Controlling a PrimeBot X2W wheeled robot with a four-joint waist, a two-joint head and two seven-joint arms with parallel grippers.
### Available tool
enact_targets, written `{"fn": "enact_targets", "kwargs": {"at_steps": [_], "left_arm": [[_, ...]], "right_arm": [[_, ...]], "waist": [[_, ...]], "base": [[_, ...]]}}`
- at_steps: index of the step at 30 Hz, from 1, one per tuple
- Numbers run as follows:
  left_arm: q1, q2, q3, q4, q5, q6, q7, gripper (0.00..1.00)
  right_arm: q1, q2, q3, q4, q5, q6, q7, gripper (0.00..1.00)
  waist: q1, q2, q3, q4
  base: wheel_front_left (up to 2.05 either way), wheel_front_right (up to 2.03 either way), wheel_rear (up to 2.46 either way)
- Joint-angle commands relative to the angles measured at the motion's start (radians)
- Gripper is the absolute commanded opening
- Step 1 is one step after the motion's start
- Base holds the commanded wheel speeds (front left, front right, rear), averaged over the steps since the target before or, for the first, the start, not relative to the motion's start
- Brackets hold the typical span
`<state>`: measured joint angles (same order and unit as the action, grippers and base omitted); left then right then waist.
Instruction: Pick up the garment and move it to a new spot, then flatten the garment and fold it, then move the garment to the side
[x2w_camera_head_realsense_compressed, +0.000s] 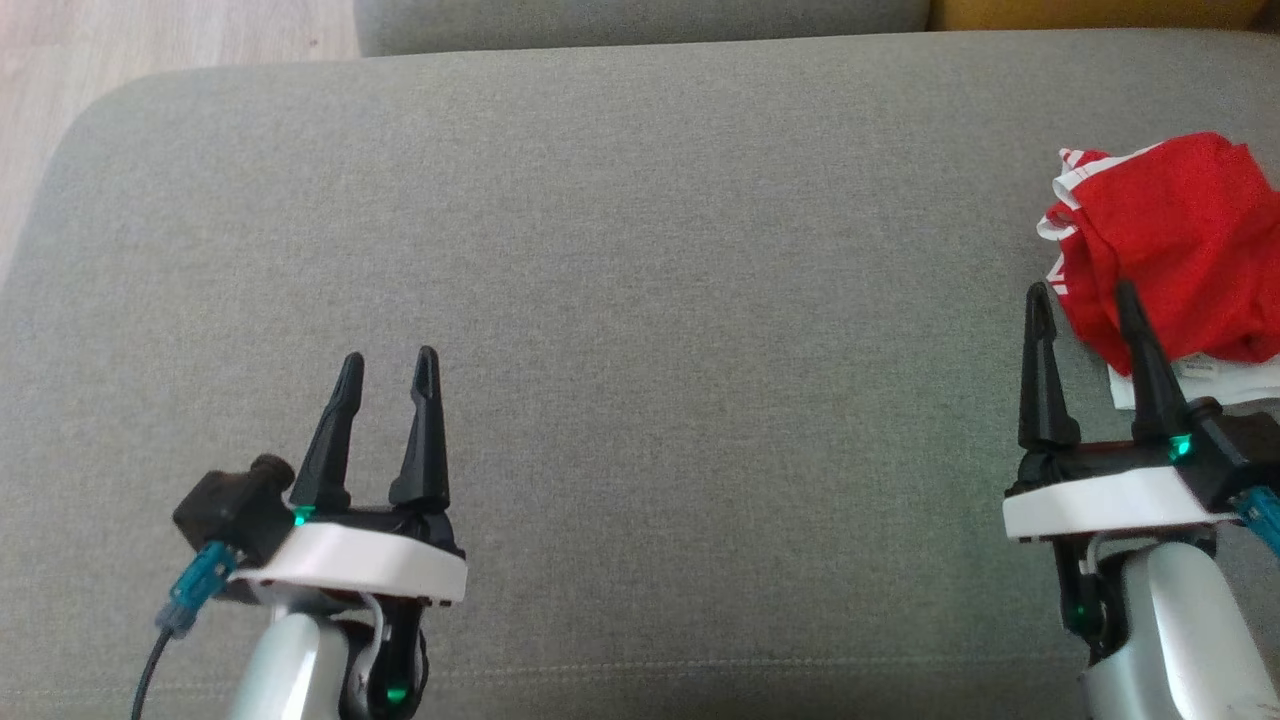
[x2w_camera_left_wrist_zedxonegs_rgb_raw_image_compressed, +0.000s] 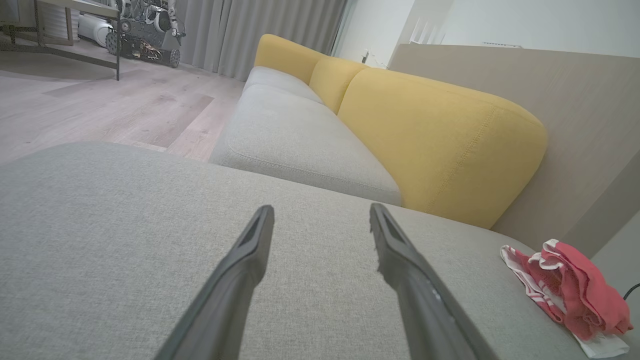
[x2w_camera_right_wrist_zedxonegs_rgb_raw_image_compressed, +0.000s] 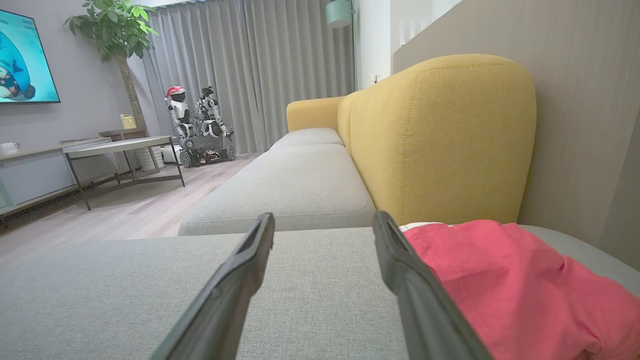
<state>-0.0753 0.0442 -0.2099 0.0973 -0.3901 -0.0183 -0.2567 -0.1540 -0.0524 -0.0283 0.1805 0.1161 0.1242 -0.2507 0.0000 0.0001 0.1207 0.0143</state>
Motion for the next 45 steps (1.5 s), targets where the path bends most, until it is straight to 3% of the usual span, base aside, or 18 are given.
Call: {"fn": "enact_targets", "kwargs": {"at_steps": [1,14,15,19,45], "left_arm": [[-0.02,0.006,0.039,-0.039,-0.002,-0.002,-0.005,1.0],[-0.019,0.006,0.049,-0.047,-0.016,-0.014,-0.005,1.0],[0.004,0.0,0.012,-0.006,-0.012,-0.009,0.0,0.0],[0.026,-0.001,0.007,0.048,-0.019,-0.009,0.002,0.0],[0.014,0.016,0.049,0.071,-0.279,-0.03,0.059,0.0]], "right_arm": [[-0.021,0.002,0.027,-0.037,0.01,0.007,-0.011,1.0],[-0.024,0.002,0.041,-0.037,0.023,0.007,-0.011,1.0],[0.0,0.001,0.016,0.003,0.019,0.0,0.0,0.0],[0.019,0.002,0.019,0.057,0.028,0.0,0.003,0.0],[0.025,-0.007,0.01,0.058,0.334,0.001,0.066,0.0]], "waist": [[0.0,-0.0001,0.001,0.0],[0.0,-0.0001,0.006,-0.001],[0.0,-0.0001,0.007,-0.001],[0.0,-0.0001,0.006,-0.001],[0.0,-0.0001,-0.019,-0.003]], "base": [[0.0,0.0,0.0],[0.0,0.0,0.0],[0.0,0.0,0.0],[0.0,0.0,0.0],[0.0,0.0,0.0]]}}
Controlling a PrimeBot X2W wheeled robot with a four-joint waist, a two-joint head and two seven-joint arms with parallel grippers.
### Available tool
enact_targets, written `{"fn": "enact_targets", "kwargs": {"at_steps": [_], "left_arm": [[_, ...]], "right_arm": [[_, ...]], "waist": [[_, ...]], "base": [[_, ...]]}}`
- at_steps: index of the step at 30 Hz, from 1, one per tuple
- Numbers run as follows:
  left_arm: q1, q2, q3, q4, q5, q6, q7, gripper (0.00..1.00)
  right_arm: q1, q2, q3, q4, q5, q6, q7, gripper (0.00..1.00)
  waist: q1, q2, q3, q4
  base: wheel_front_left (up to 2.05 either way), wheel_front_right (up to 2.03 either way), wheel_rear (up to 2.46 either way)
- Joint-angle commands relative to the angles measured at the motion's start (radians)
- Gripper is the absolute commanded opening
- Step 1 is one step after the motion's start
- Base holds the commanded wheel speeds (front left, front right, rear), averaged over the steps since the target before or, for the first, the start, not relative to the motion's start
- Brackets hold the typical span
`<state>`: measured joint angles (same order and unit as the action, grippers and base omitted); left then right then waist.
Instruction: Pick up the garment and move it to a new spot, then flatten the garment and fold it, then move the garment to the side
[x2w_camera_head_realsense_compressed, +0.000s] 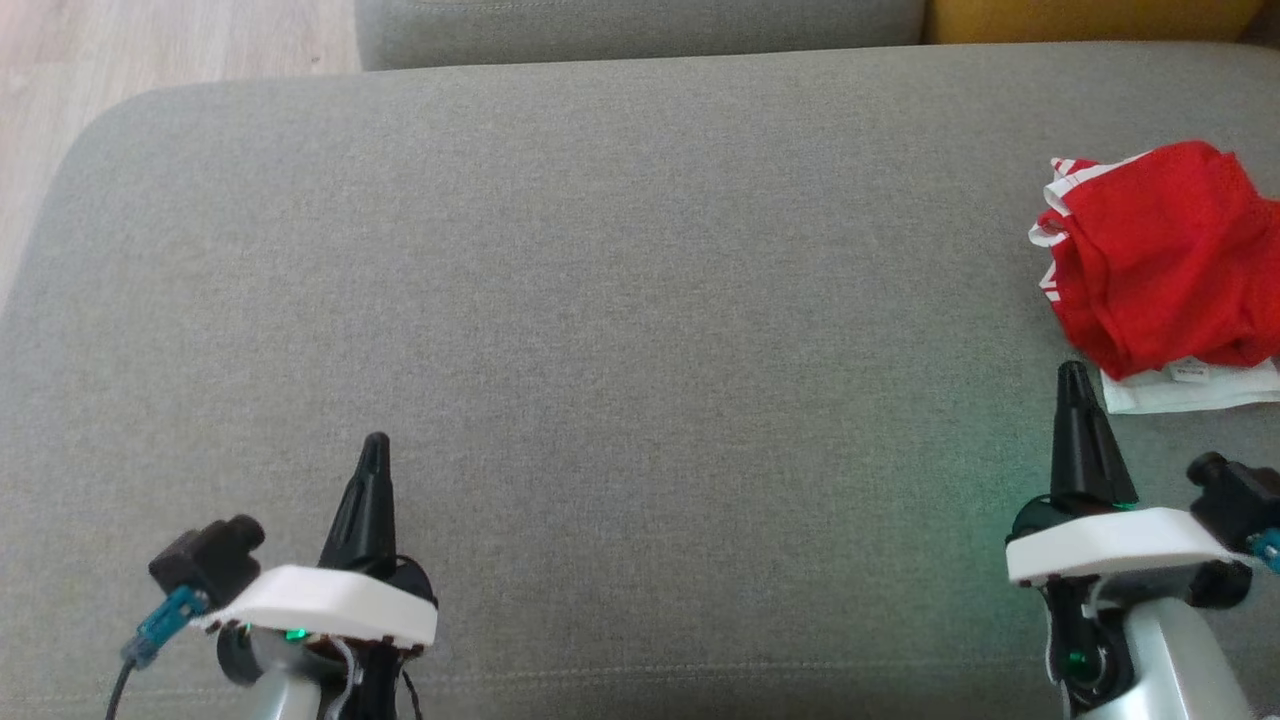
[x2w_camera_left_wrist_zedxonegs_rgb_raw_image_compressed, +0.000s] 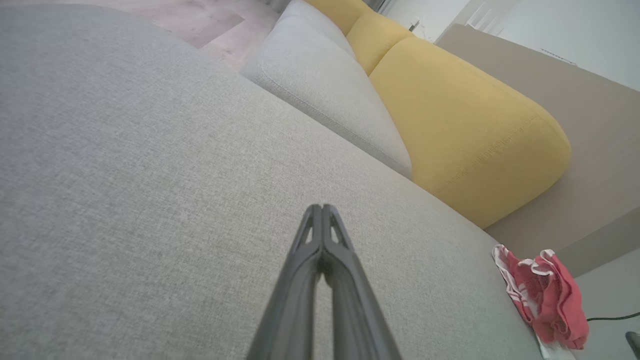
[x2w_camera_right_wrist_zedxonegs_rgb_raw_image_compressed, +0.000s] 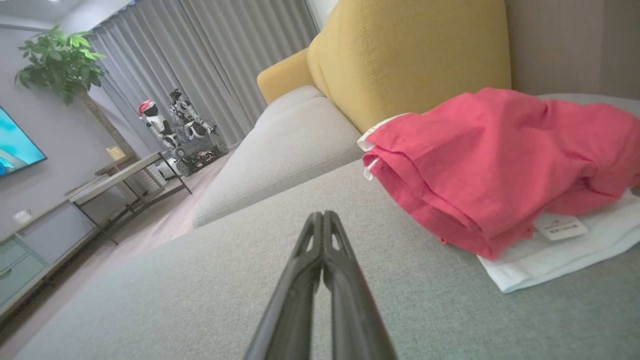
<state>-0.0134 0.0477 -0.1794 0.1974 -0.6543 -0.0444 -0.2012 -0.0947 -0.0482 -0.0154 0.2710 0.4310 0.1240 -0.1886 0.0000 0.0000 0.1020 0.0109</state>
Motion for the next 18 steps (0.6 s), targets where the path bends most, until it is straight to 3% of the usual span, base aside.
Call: {"fn": "enact_targets", "kwargs": {"at_steps": [1,18], "left_arm": [[-0.049,0.013,0.021,-0.028,-0.025,-0.005,0.006,0.0],[-0.055,0.021,0.055,-0.017,-0.196,-0.019,0.05,0.0]], "right_arm": [[-0.034,-0.012,-0.003,-0.032,0.031,0.001,0.006,0.0],[-0.03,-0.015,-0.012,-0.032,0.235,0.002,0.051,0.0]], "waist": [[0.0,0.0,-0.001,0.0],[0.0,0.0,-0.018,-0.002]], "base": [[0.0,0.0,0.0],[0.0,0.0,0.0]]}}
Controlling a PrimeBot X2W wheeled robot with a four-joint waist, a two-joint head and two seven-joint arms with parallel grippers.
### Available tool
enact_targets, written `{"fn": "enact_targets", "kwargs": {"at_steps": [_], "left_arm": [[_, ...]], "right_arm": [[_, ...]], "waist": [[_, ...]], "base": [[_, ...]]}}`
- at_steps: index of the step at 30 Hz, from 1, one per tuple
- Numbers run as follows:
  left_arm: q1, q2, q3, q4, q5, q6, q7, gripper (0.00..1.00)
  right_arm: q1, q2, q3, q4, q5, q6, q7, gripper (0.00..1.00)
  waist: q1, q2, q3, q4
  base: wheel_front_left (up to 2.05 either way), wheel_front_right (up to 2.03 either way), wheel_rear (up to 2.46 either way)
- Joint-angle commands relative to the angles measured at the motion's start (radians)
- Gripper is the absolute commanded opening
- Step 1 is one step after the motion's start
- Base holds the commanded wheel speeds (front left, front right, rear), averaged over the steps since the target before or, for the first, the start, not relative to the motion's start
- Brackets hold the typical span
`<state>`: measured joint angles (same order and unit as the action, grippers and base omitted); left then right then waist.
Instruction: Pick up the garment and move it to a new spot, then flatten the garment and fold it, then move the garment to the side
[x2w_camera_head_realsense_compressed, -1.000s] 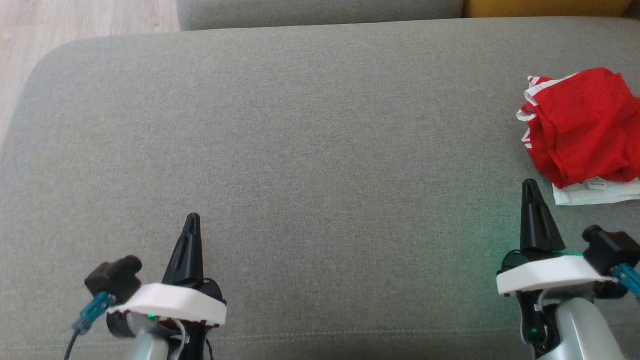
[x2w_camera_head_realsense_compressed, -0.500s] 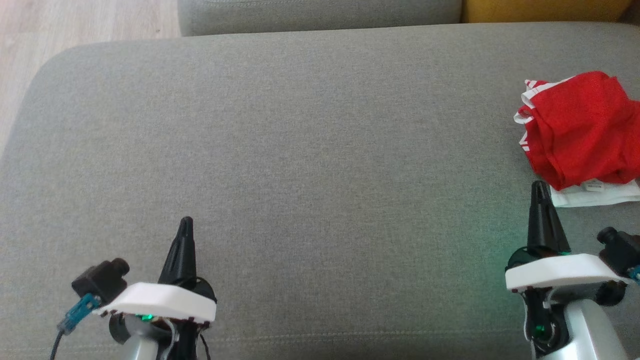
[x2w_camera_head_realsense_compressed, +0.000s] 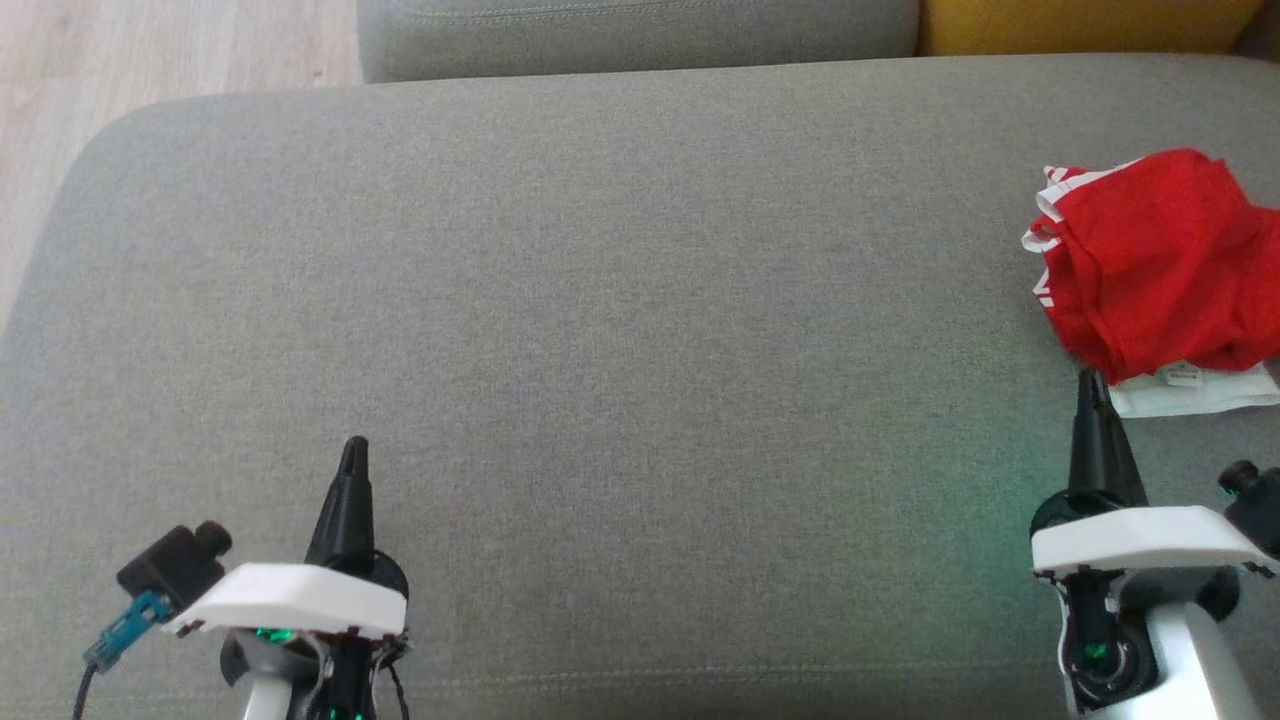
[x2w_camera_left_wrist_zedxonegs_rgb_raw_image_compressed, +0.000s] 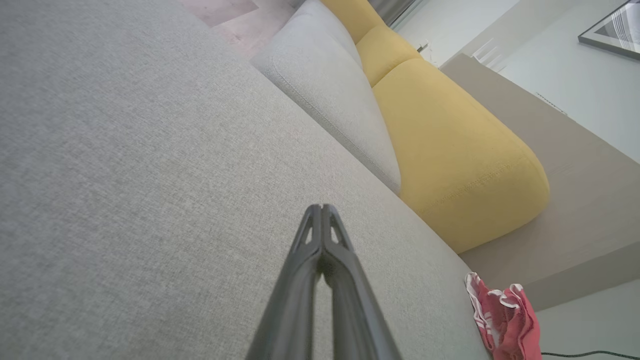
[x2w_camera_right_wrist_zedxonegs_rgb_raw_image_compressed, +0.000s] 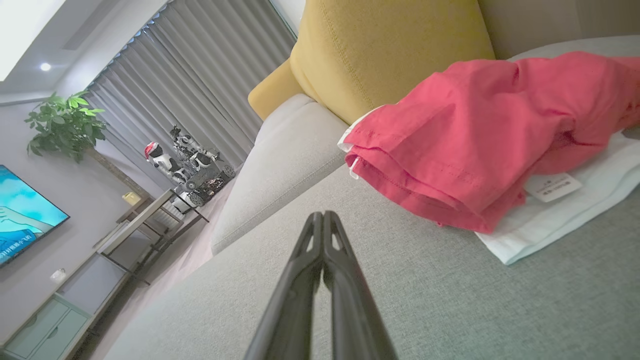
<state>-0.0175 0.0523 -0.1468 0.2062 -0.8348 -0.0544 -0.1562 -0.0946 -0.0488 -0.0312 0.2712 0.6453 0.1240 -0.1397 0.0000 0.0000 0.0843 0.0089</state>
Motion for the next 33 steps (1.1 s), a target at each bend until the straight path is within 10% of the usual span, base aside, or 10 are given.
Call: {"fn": "enact_targets", "kwargs": {"at_steps": [1,33], "left_arm": [[-0.052,0.016,0.025,-0.025,-0.025,-0.01,0.007,0.0],[-0.065,0.023,0.099,-0.001,-0.34,-0.036,0.096,0.0]], "right_arm": [[-0.03,-0.015,0.003,-0.032,0.033,0.002,0.005,0.0],[-0.022,-0.017,-0.02,-0.03,0.413,0.004,0.095,0.0]], "waist": [[0.0,0.0,-0.001,0.0],[0.0,0.0,-0.033,-0.004]], "base": [[0.0,0.0,0.0],[0.0,0.0,0.0]]}}
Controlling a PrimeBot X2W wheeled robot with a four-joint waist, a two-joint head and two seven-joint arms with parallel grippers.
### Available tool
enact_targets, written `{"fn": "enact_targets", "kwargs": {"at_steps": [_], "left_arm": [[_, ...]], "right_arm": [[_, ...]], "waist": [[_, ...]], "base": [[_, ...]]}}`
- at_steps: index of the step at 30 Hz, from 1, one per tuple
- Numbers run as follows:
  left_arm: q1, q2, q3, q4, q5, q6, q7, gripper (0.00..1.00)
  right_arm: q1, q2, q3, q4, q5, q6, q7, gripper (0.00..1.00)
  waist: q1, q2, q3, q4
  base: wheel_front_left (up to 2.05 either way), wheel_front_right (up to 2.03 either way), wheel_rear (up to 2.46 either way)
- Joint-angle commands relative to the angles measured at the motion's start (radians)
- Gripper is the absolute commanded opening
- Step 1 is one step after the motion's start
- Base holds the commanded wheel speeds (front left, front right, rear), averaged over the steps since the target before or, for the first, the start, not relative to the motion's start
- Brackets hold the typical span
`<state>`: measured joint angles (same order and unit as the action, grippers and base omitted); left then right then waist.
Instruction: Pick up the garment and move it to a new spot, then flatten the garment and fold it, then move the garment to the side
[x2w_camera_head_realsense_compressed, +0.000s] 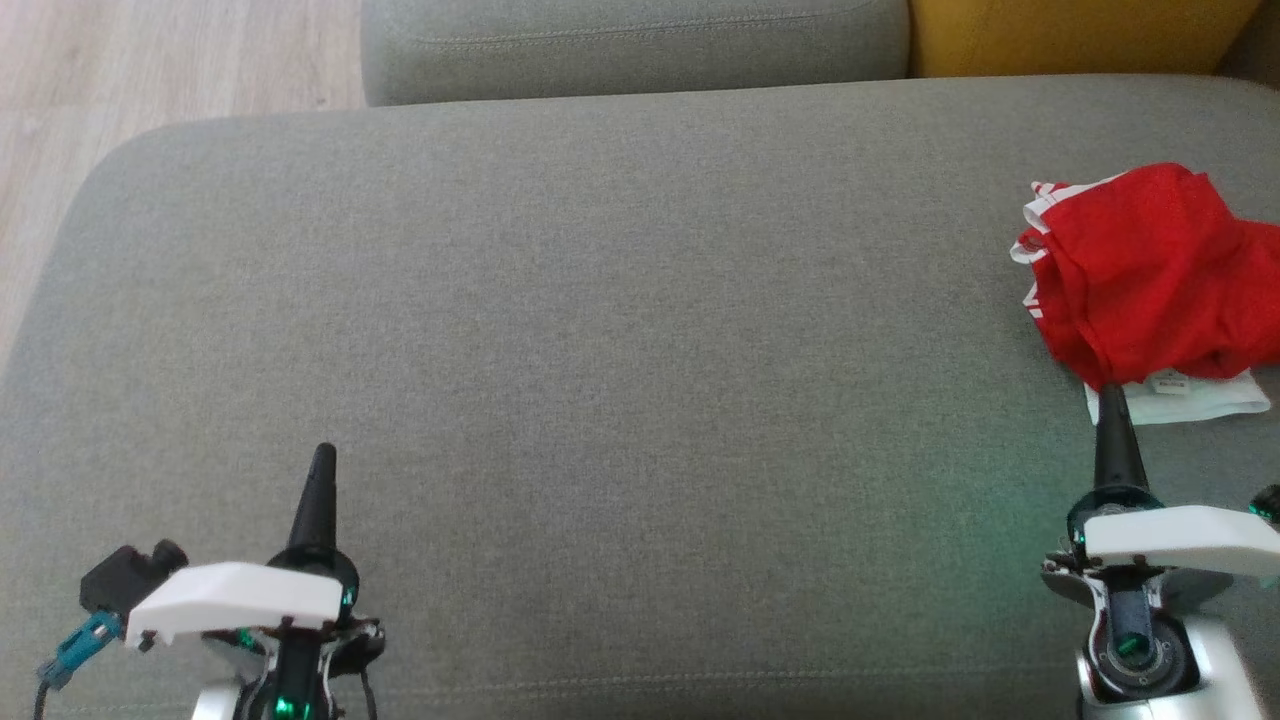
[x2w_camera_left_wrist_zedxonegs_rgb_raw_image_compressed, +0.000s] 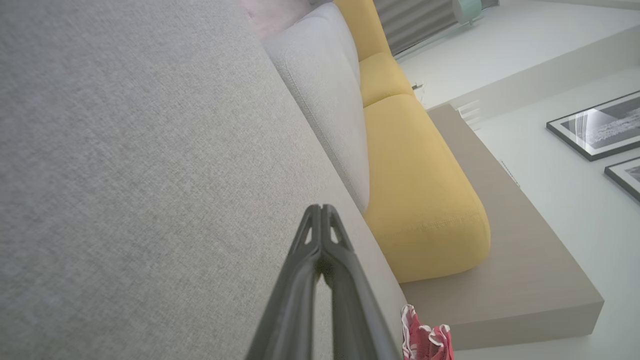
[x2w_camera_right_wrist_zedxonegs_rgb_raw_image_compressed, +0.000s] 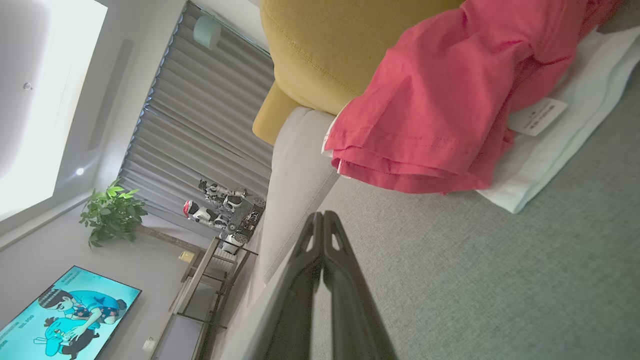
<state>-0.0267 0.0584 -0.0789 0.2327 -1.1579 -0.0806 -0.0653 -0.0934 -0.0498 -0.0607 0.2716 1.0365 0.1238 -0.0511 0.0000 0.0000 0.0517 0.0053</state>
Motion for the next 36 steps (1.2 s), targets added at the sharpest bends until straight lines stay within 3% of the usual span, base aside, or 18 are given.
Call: {"fn": "enact_targets", "kwargs": {"at_steps": [1,36], "left_arm": [[-0.057,0.017,0.034,-0.027,-0.027,-0.011,0.008,0.0],[-0.072,0.019,0.121,0.0,-0.354,-0.039,0.109,0.0]], "right_arm": [[-0.023,-0.017,0.009,-0.031,0.033,0.004,0.009,0.0],[-0.015,-0.016,-0.021,-0.029,0.432,0.006,0.109,0.0]], "waist": [[0.0,0.0,-0.002,0.0],[0.0,0.0,-0.035,-0.004]], "base": [[0.0,0.0,0.0],[0.0,0.0,0.0]]}}
